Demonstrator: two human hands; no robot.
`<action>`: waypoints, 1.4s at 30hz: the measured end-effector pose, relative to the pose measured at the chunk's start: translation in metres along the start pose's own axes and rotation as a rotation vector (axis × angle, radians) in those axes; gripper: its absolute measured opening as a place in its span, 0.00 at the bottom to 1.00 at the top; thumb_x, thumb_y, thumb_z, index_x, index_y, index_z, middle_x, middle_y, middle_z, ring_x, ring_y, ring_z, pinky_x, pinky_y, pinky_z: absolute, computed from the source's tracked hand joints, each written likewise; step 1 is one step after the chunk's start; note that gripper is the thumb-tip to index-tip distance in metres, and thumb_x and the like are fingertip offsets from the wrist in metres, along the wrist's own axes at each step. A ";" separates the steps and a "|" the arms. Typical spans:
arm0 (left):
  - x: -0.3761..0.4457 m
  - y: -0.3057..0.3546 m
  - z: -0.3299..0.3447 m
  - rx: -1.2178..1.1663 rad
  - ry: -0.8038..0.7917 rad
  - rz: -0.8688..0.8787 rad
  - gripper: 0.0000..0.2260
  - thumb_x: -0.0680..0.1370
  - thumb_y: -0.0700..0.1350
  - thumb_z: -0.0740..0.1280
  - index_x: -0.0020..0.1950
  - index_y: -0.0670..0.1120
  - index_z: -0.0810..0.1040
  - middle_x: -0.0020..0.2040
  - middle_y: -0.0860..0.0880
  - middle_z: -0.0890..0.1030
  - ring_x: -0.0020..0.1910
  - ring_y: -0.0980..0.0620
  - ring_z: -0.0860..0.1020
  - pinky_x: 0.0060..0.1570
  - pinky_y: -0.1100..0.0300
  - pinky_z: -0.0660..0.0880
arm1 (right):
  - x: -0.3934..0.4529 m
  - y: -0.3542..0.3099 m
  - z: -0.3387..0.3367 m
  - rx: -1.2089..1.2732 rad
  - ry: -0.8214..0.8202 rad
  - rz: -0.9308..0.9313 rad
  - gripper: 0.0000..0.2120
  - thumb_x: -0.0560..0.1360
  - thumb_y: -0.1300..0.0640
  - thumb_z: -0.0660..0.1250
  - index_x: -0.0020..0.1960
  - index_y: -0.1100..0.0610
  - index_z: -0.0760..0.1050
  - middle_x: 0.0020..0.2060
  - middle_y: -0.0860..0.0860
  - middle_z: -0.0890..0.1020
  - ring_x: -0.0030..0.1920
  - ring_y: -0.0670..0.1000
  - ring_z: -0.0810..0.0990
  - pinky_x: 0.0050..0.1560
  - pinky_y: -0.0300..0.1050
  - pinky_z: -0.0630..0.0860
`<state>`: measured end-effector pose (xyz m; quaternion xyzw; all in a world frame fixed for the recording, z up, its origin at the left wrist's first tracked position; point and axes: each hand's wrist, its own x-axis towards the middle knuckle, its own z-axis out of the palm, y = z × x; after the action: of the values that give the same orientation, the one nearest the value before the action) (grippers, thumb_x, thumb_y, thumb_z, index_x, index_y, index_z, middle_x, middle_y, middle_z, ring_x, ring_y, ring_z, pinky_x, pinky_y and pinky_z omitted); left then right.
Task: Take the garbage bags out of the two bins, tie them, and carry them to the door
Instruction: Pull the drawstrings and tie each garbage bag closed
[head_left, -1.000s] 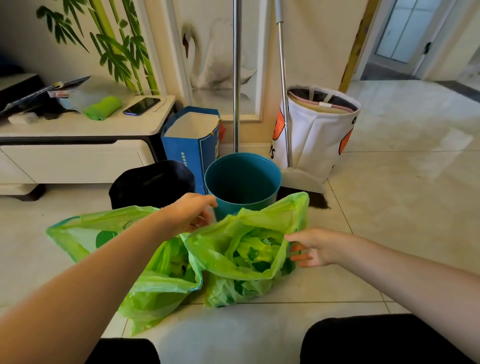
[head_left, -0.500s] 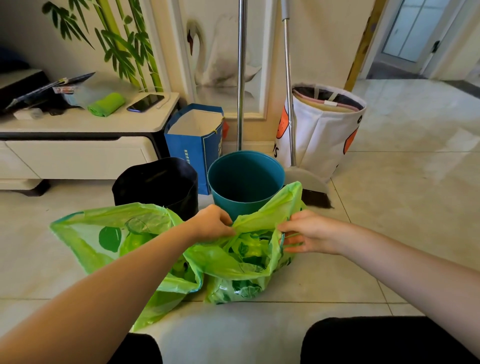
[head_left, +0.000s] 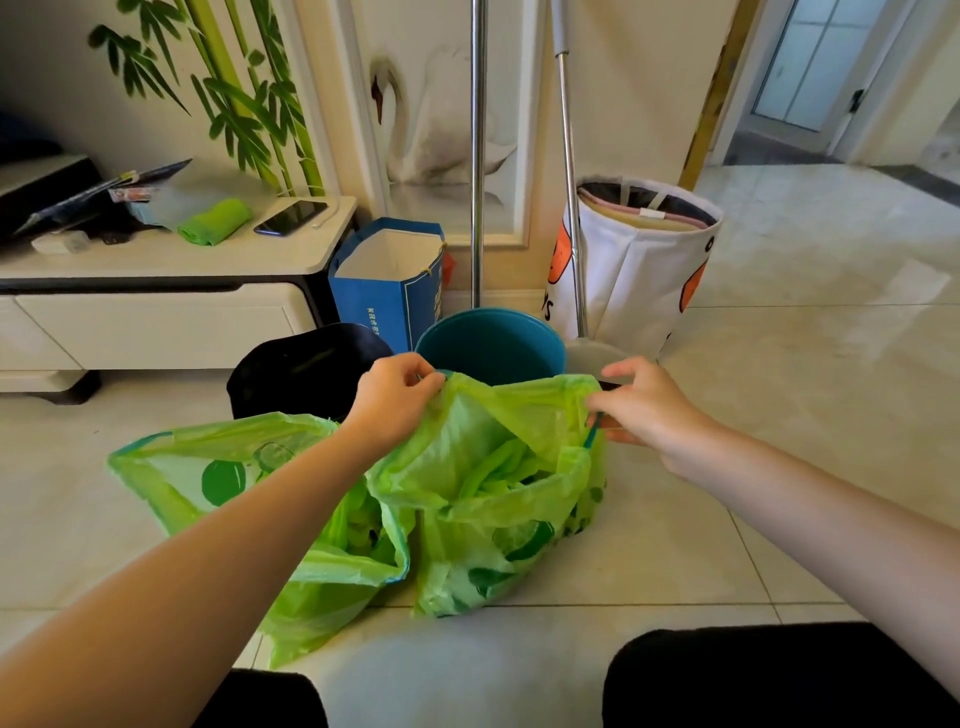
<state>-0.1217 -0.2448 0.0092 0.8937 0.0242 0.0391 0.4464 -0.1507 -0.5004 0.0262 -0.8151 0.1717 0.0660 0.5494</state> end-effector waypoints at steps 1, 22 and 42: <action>-0.001 0.003 -0.002 0.007 0.030 0.015 0.07 0.76 0.47 0.67 0.41 0.46 0.80 0.37 0.46 0.81 0.34 0.51 0.75 0.35 0.59 0.72 | -0.003 -0.002 -0.001 0.003 0.008 -0.028 0.21 0.68 0.66 0.69 0.57 0.51 0.69 0.42 0.55 0.80 0.43 0.53 0.82 0.45 0.49 0.82; -0.014 0.045 -0.044 -0.285 -0.144 0.089 0.07 0.79 0.42 0.66 0.41 0.45 0.78 0.33 0.46 0.81 0.34 0.51 0.80 0.46 0.51 0.78 | -0.031 -0.055 0.000 0.057 0.232 -0.711 0.09 0.74 0.66 0.67 0.42 0.52 0.76 0.38 0.49 0.82 0.36 0.45 0.84 0.40 0.43 0.81; -0.038 0.096 -0.056 -0.610 -0.119 0.363 0.08 0.81 0.40 0.62 0.47 0.45 0.80 0.39 0.47 0.80 0.38 0.51 0.80 0.43 0.61 0.78 | -0.064 -0.092 0.022 0.116 0.086 -0.914 0.10 0.73 0.66 0.68 0.49 0.52 0.78 0.43 0.43 0.82 0.45 0.44 0.82 0.44 0.39 0.80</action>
<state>-0.1638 -0.2613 0.1177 0.7097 -0.1740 0.0710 0.6790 -0.1762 -0.4360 0.1173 -0.7772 -0.1794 -0.2265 0.5590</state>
